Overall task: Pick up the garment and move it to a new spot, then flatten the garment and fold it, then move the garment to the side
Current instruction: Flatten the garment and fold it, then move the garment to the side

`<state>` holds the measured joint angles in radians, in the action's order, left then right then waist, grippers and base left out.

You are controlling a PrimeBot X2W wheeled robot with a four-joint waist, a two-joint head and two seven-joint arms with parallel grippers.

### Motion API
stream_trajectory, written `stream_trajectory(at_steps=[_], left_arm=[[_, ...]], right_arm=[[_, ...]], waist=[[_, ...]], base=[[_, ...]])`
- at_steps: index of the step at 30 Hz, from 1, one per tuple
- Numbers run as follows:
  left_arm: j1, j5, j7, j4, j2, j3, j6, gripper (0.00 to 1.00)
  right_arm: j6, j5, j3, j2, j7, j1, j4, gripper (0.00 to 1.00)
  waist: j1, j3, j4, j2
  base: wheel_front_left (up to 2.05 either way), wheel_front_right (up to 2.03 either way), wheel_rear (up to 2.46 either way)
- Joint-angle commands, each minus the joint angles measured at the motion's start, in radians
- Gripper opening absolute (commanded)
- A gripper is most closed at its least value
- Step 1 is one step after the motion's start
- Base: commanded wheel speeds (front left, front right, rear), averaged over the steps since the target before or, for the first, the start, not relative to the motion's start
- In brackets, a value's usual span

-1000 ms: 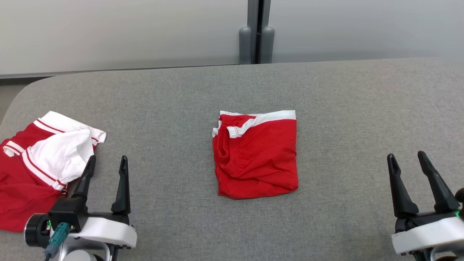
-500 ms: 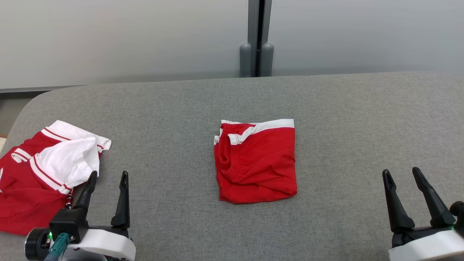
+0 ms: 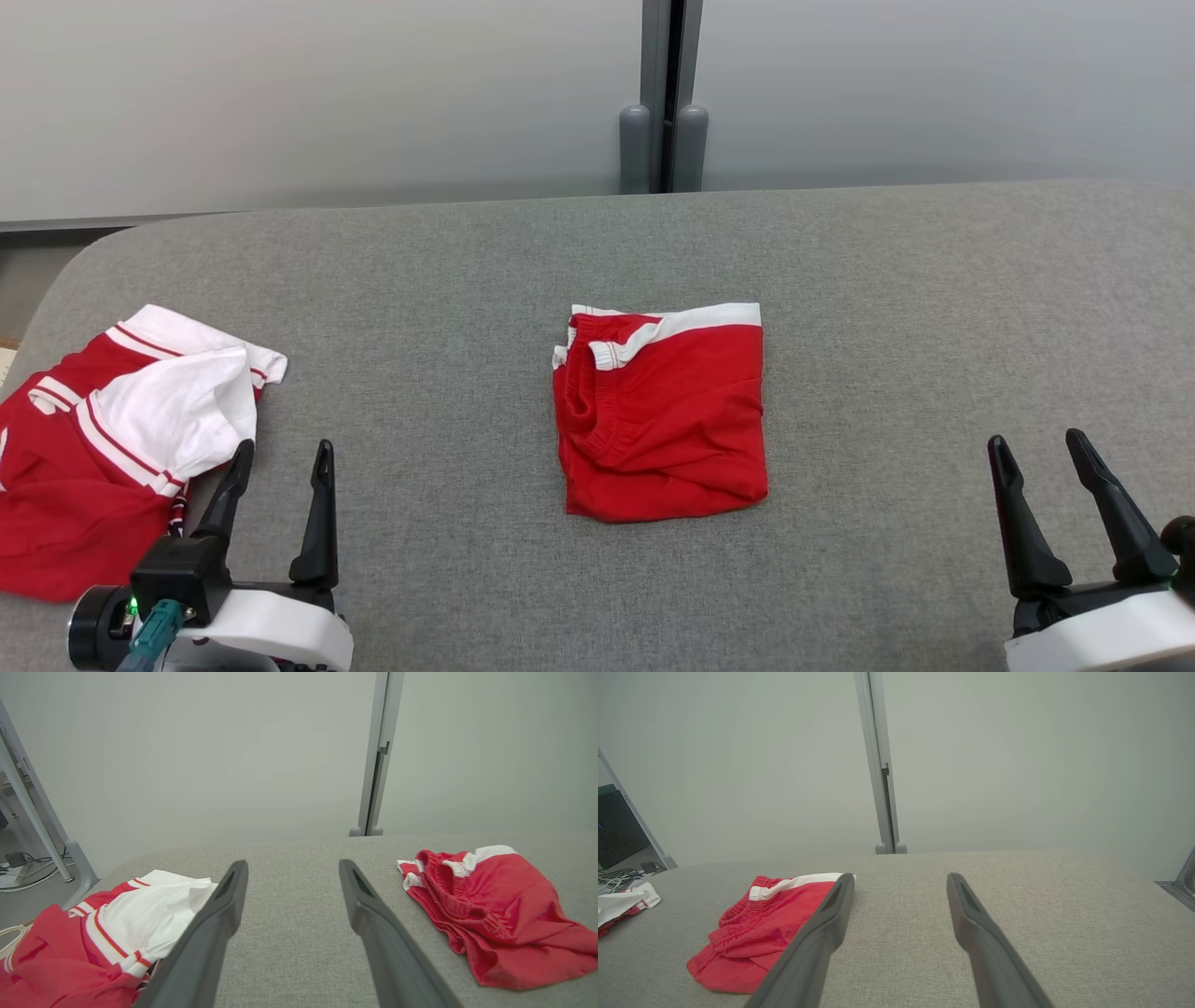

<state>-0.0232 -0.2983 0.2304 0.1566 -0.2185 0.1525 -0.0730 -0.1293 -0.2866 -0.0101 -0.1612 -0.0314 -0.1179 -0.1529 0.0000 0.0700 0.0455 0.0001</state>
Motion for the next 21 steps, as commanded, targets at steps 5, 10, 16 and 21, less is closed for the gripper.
stream_trajectory(at_steps=[5,10,16,21], left_arm=[[-0.020,-0.001,0.007,0.005,-0.005,0.009,-0.006,1.00],[-0.053,0.002,0.014,0.000,0.007,0.017,-0.005,1.00],[-0.138,0.007,0.028,-0.003,0.042,0.029,0.006,1.00],[-0.209,0.019,0.034,-0.006,0.088,0.041,0.014,1.00]], right_arm=[[-0.003,0.008,0.013,-0.009,-0.008,-0.007,-0.011,1.00],[-0.003,0.001,0.015,-0.022,-0.014,0.015,-0.009,1.00],[-0.003,-0.018,-0.010,-0.054,-0.030,0.086,0.040,1.00],[-0.002,-0.061,-0.041,-0.082,-0.028,0.191,0.158,1.00]], waist=[[0.0000,0.009,0.015,-0.0001],[0.0000,0.037,0.045,-0.0001],[0.0000,0.131,0.125,-0.0001],[0.0000,0.211,0.199,-0.0001]], base=[[0.00,0.00,0.00],[0.00,0.00,0.00],[0.00,0.00,0.00],[0.00,0.00,0.00]])
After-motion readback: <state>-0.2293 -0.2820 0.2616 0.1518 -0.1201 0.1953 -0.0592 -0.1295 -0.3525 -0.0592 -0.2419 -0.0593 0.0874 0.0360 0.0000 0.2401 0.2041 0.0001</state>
